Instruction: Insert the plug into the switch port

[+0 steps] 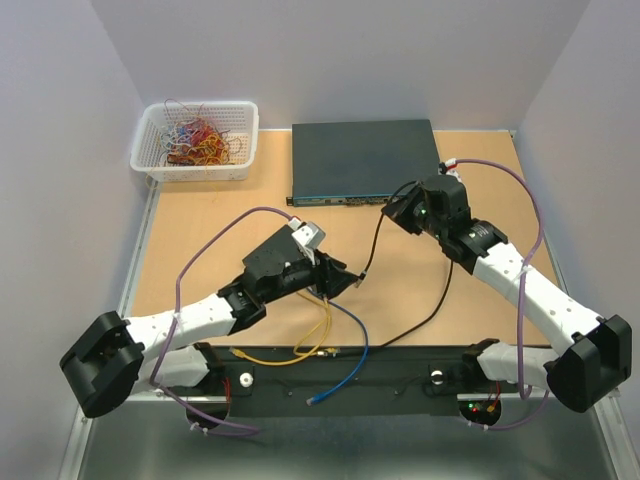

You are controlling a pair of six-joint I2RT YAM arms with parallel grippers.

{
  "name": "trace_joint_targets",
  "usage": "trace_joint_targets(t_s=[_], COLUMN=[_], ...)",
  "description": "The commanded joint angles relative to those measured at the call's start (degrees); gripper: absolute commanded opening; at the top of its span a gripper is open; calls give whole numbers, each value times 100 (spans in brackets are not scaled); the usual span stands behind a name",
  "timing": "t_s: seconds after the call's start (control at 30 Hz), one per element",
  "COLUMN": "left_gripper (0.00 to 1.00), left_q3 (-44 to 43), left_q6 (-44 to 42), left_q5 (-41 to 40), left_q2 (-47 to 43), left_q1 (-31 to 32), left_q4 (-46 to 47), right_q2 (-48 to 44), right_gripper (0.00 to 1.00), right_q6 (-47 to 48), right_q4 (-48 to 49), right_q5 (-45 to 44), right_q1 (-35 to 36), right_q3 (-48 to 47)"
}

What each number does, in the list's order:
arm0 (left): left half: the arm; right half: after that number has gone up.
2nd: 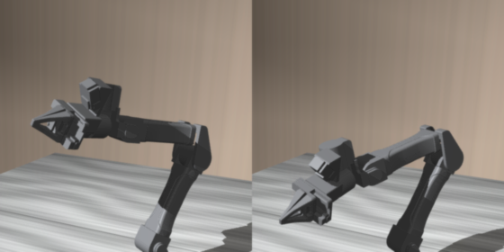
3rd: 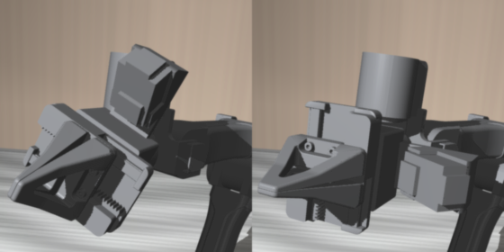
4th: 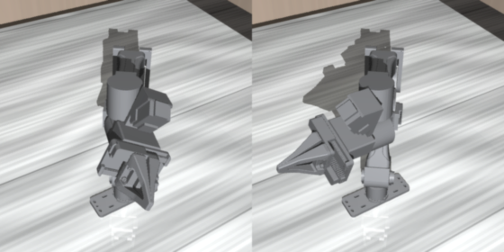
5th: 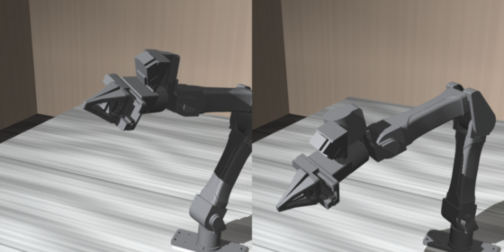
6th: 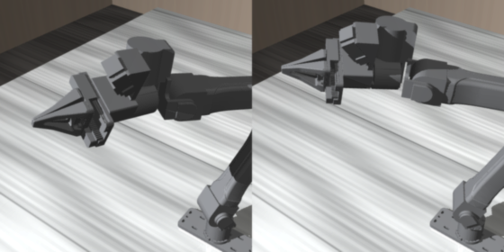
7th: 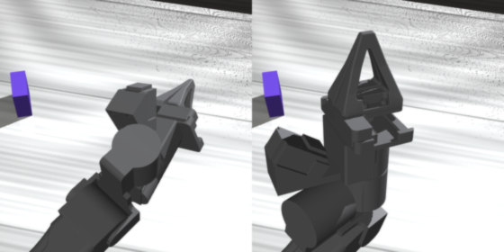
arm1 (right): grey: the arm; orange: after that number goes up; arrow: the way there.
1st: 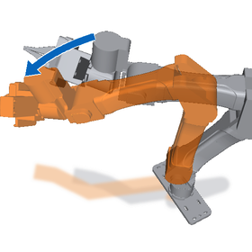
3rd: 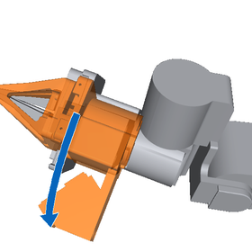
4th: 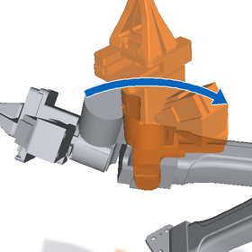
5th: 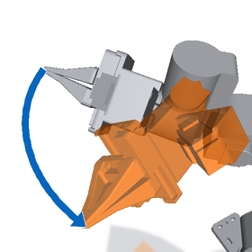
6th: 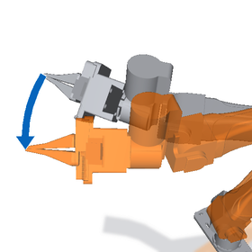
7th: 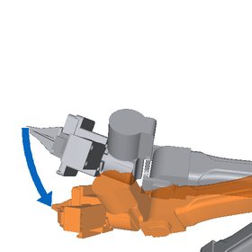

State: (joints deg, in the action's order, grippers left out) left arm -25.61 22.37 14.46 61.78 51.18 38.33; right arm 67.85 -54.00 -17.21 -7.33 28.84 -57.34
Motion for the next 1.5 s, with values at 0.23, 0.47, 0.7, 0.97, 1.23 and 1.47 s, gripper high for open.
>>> trace_joint_targets(t_s=[0.23, 0.47, 0.7, 0.97, 1.23, 1.47], left_gripper=[57, 54, 51, 33, 2, 0], left_q3=[73, 134, 135, 73, -111, -927], left_q6=[-49, -40, -13, 4, -57, -349], left_q5=[602, 743, 690, 821, 691, -405], left_q2=[545, 791, 967, 1117, 889, 406], left_q1=[24, 50, 59, 103, 129, 208], left_q4=[887, 940, 966, 1019, 509, -2255], right_q2=[-176, -202, -194, -211, -273, -446], right_gripper=[0, 0, 0, 1, 1, 58], right_q6=[-5, -14, -14, -32, 161, 2821], right_q4=[420, 438, 438, 456, 456, 130], right_q5=[215, 215, 276, 276, 320, 1715], right_q1=[-54, -54, -54, -54, -63, -63], right_q3=[-304, -313, -286, -242, -155, -761])
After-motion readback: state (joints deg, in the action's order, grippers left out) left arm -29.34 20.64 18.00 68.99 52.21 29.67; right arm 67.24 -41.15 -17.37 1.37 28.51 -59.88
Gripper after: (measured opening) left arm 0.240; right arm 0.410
